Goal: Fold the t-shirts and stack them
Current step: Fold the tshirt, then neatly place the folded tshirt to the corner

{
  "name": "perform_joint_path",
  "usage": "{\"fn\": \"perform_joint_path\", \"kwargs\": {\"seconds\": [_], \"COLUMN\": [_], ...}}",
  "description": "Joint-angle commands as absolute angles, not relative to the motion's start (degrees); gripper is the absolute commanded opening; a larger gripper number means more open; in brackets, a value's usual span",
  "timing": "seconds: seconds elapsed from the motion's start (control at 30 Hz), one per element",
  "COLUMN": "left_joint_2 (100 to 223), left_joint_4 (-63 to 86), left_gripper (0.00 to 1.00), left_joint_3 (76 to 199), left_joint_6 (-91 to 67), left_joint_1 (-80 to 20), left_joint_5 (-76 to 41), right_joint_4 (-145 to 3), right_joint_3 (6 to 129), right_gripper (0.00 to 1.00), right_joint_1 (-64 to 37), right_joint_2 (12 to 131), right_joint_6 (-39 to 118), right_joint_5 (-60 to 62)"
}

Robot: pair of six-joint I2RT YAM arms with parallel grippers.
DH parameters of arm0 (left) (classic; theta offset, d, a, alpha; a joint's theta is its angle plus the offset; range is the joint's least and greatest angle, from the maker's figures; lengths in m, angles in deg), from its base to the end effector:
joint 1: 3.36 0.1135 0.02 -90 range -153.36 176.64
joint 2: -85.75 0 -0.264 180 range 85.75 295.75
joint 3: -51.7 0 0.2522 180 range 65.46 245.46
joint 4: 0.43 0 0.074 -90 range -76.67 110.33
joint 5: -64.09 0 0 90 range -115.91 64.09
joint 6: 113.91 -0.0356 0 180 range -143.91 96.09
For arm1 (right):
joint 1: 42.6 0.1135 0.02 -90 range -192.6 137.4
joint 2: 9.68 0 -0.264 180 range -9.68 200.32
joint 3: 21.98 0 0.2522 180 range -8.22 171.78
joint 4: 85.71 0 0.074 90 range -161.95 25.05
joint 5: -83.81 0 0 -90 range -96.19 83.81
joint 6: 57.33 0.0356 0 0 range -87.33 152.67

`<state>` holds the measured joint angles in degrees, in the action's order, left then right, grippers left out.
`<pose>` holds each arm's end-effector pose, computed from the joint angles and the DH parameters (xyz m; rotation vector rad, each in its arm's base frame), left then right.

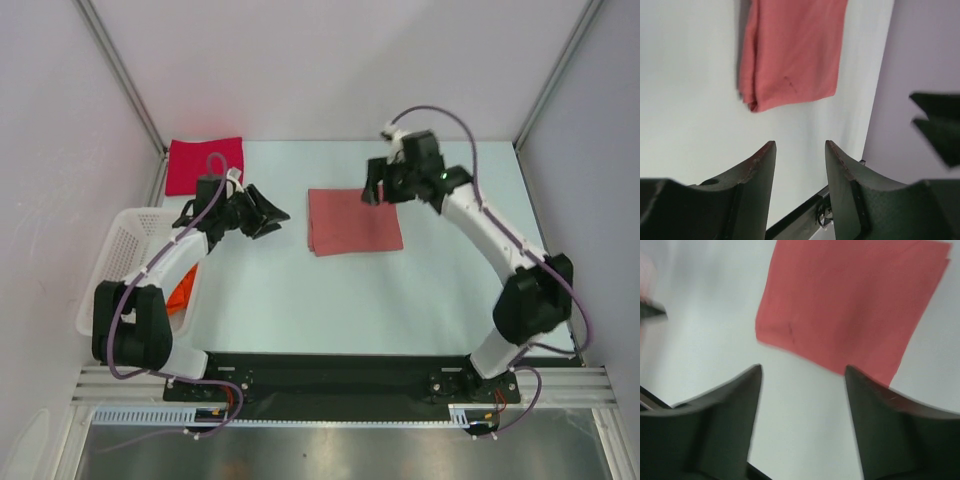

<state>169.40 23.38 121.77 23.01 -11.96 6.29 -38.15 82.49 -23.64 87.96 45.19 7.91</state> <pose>0.3123 -0.0664 0.2534 -0.4510 2.3118 -1.1325 0.3639 0.1342 0.3343 -0.2613 2.3058 0.5640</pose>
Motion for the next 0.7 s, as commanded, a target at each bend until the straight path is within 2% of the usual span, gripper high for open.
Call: {"fn": "perform_joint_path", "kwargs": {"seconds": [0.0,0.03,0.13,0.2,0.33,0.43,0.67], "left_joint_2": [164.9,163.5,161.6,159.9,158.0,157.0,157.9], "left_joint_4": [28.3,29.1,32.0,33.5,35.6,36.4,37.1], "left_gripper": [0.5,0.51,0.52,0.52,0.54,0.59,0.59], "left_joint_3": [118.8,118.6,118.6,118.5,117.8,116.9,117.0], "left_joint_6": [28.4,28.6,28.6,28.7,29.6,31.1,33.7], "left_joint_1": [-12.1,-12.1,-11.9,-11.4,-10.1,-9.3,-8.3], "left_joint_5": [0.5,-0.4,-1.8,-3.0,-3.1,-3.0,-2.8], "right_joint_4": [-46.0,-48.9,-60.6,-67.0,-67.6,-66.4,-67.6], "right_joint_3": [69.5,63.3,54.7,48.7,48.3,49.8,53.1], "right_gripper": [0.76,0.8,0.89,0.91,0.9,0.89,0.83], "right_joint_1": [-12.8,-7.2,3.0,6.0,9.5,11.4,12.1], "right_joint_2": [80.3,78.4,73.5,72.1,75.6,80.3,92.3], "right_joint_6": [26.6,23.3,5.8,-4.1,-11.3,-18.1,-31.3], "right_joint_5": [-11.3,-15.3,-18.1,-17.5,-13.5,-13.4,-16.7]}}
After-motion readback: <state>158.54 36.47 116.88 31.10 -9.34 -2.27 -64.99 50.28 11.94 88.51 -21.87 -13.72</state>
